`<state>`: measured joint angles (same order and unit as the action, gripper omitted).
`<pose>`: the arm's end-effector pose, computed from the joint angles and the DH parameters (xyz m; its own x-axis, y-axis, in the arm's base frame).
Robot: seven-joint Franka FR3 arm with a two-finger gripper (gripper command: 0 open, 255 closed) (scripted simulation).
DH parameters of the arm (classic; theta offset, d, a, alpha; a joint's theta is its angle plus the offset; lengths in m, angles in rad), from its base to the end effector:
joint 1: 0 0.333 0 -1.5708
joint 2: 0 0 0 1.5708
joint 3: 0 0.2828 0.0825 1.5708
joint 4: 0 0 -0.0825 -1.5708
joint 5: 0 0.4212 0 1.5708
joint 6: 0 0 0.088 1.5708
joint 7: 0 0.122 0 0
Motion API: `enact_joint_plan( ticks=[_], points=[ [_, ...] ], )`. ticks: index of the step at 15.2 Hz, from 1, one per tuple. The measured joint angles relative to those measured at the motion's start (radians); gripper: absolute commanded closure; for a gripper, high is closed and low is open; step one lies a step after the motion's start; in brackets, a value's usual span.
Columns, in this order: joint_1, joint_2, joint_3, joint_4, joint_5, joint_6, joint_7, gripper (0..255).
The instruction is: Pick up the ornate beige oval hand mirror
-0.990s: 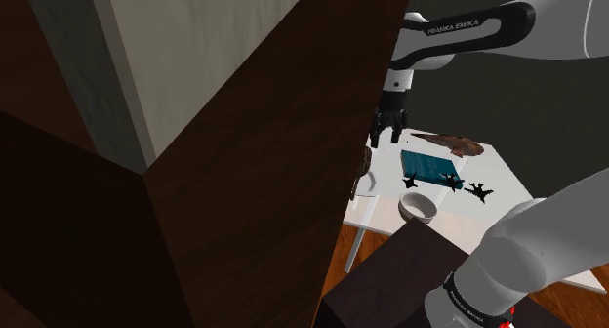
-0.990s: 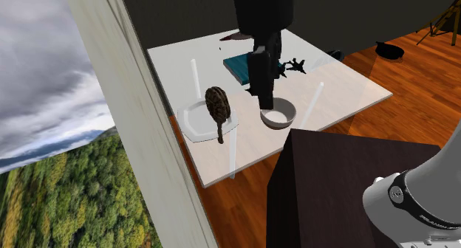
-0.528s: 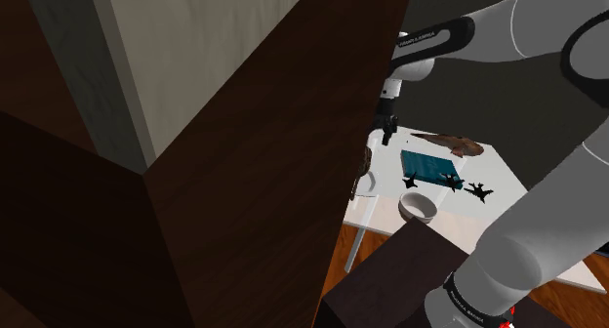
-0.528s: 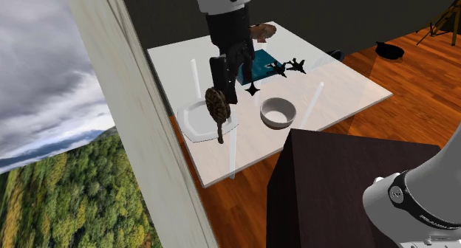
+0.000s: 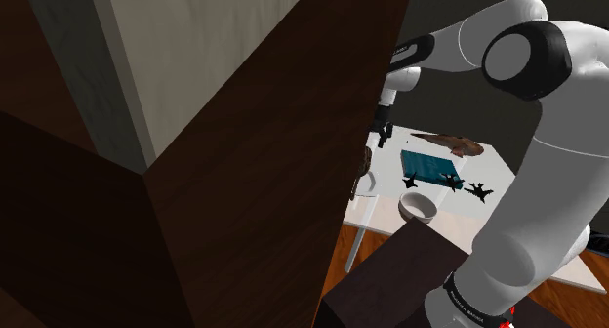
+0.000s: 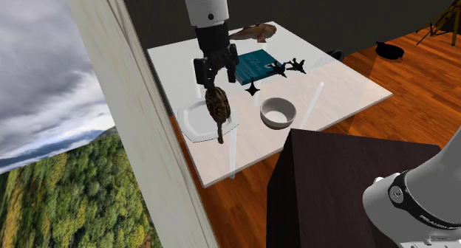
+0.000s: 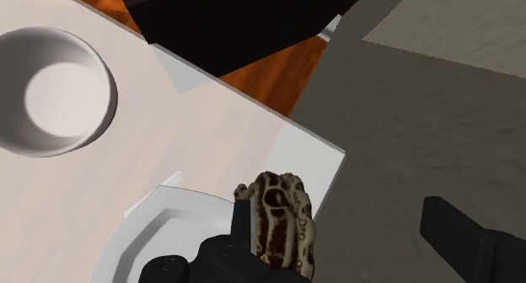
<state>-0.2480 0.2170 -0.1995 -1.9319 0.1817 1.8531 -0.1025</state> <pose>0.5385 -0.2389 0.2910 0.8843 -0.3765 -0.2762 -0.4243 -0.8948 -0.1386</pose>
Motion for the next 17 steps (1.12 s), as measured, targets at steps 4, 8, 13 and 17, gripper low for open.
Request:
enact_joint_plan(
  ticks=[4, 8, 13, 17],
  points=[
    [-0.03, 0.1, -0.011, 0.065, 0.041, 0.019, -0.011, 0],
    [-0.033, 0.132, -0.008, 0.055, 0.053, 0.06, -0.02, 0],
    [-0.034, 0.151, -0.007, 0.046, 0.059, 0.088, -0.027, 255],
    [-0.034, 0.15, -0.007, 0.046, 0.059, 0.089, -0.028, 255]
  ],
)
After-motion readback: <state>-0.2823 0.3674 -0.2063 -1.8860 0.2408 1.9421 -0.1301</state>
